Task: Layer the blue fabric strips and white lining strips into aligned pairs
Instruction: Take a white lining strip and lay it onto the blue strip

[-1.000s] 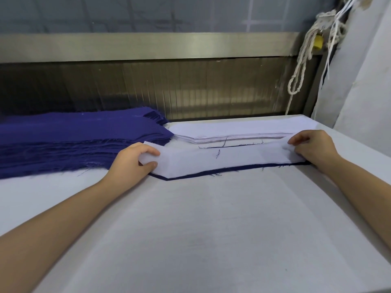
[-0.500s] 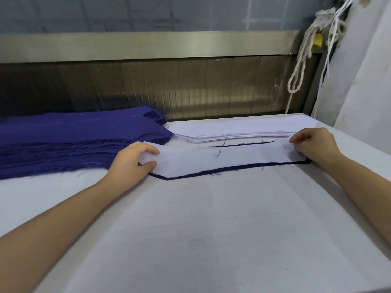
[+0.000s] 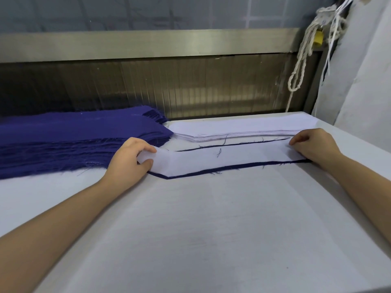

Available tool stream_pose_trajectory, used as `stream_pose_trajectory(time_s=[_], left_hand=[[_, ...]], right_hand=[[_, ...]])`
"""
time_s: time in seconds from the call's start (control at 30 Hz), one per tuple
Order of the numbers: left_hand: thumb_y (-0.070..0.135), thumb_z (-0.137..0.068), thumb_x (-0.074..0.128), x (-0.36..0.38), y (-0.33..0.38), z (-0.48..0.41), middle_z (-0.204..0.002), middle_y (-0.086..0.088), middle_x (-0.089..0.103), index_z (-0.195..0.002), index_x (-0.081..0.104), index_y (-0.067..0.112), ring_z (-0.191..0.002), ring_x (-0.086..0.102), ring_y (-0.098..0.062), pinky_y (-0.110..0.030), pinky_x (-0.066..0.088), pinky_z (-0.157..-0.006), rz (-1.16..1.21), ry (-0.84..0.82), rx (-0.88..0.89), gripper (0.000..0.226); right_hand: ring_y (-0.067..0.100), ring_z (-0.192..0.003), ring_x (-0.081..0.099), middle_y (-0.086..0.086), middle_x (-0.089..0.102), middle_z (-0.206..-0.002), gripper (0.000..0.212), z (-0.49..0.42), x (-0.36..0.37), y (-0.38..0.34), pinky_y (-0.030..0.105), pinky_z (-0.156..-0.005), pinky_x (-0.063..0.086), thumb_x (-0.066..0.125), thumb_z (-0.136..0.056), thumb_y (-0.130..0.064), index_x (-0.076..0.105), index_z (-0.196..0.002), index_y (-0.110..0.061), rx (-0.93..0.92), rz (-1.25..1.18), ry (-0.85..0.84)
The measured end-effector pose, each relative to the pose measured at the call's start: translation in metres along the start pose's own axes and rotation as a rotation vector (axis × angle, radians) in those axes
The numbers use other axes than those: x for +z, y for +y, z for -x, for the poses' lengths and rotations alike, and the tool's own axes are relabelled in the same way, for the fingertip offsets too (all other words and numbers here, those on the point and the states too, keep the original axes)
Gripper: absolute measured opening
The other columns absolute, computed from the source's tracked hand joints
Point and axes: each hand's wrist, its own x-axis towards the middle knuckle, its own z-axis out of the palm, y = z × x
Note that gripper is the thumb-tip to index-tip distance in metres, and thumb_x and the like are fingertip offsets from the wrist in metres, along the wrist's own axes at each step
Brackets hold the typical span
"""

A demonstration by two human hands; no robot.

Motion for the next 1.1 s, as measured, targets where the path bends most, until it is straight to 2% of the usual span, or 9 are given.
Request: stream_pose_trajectory(time_s=[0.13, 0.2, 0.3, 0.43, 0.63, 0.8, 0.97, 1.1], left_hand=[[-0.002, -0.078, 0.067, 0.001, 0.000, 0.000, -0.108, 0.006, 0.053, -0.097, 0.068, 0.015, -0.099, 0.045, -0.016, -0.014, 0.030, -0.075, -0.023, 0.026, 0.012, 0.025], [-0.002, -0.078, 0.068, 0.002, 0.000, 0.000, -0.108, 0.005, 0.053, -0.096, 0.070, 0.014, -0.104, 0.039, -0.021, -0.012, 0.022, -0.080, -0.068, 0.054, 0.022, 0.024], [0.000, -0.079, 0.069, 0.003, 0.000, 0.001, -0.108, 0.007, 0.056, -0.095, 0.072, 0.014, -0.107, 0.037, -0.026, -0.010, 0.017, -0.080, -0.126, 0.060, 0.044, 0.021], [0.003, -0.082, 0.066, 0.003, -0.001, 0.002, -0.100, 0.013, 0.061, -0.096, 0.072, 0.016, -0.103, 0.034, -0.016, -0.014, 0.021, -0.082, -0.121, 0.026, 0.031, 0.020], [0.006, -0.085, 0.062, 0.003, -0.001, 0.003, -0.092, 0.016, 0.060, -0.097, 0.071, 0.018, -0.097, 0.033, -0.013, -0.021, 0.026, -0.083, -0.098, -0.021, -0.020, 0.019], [0.006, -0.085, 0.061, 0.003, 0.000, 0.003, -0.097, 0.009, 0.065, -0.097, 0.071, 0.017, -0.103, 0.041, -0.020, -0.024, 0.030, -0.088, -0.111, -0.041, -0.029, 0.019], [0.006, -0.084, 0.062, 0.000, 0.006, -0.002, -0.102, 0.004, 0.067, -0.097, 0.071, 0.016, -0.103, 0.048, -0.026, -0.032, 0.036, -0.092, -0.151, -0.042, 0.040, 0.018], [0.008, -0.086, 0.060, -0.003, 0.010, -0.015, -0.104, 0.005, 0.064, -0.099, 0.070, 0.018, -0.103, 0.045, -0.024, -0.032, 0.036, -0.090, -0.159, 0.006, 0.051, 0.019]], right_hand=[[0.033, -0.100, 0.055, 0.009, 0.066, -0.091, 0.017, 0.000, 0.000, -0.001, 0.036, -0.087, 0.045, 0.055, -0.085, -0.006, 0.069, -0.083, -0.014, 0.033, 0.006, -0.004], [0.038, -0.107, 0.049, 0.011, 0.066, -0.098, 0.019, -0.001, 0.000, -0.001, 0.041, -0.094, 0.043, 0.053, -0.086, -0.009, 0.068, -0.082, -0.020, 0.053, 0.038, -0.004], [0.039, -0.112, 0.039, 0.009, 0.057, -0.088, 0.020, -0.001, 0.001, -0.004, 0.038, -0.091, 0.036, 0.053, -0.088, -0.014, 0.070, -0.085, -0.022, 0.086, 0.095, 0.025], [0.037, -0.113, 0.036, 0.009, 0.052, -0.087, 0.019, 0.000, 0.002, -0.005, 0.037, -0.089, 0.031, 0.054, -0.088, -0.017, 0.072, -0.088, -0.024, 0.106, 0.130, 0.018], [0.035, -0.117, 0.035, 0.011, 0.061, -0.102, 0.018, 0.000, 0.003, -0.004, 0.037, -0.095, 0.027, 0.053, -0.089, -0.020, 0.069, -0.089, -0.026, 0.113, 0.148, 0.002], [0.033, -0.111, 0.051, 0.002, 0.065, -0.114, 0.015, 0.001, 0.003, -0.003, 0.039, -0.097, 0.029, 0.052, -0.089, -0.017, 0.064, -0.086, -0.027, 0.076, 0.144, -0.039], [0.033, -0.109, 0.051, 0.006, 0.065, -0.114, 0.018, 0.003, 0.012, -0.020, 0.037, -0.094, 0.029, 0.051, -0.088, -0.014, 0.066, -0.095, -0.022, -0.022, 0.133, 0.002], [0.029, -0.114, 0.050, 0.004, 0.063, -0.119, 0.020, 0.004, 0.029, -0.052, 0.037, -0.095, 0.031, 0.052, -0.089, -0.014, 0.068, -0.100, -0.020, -0.191, 0.156, -0.077]])
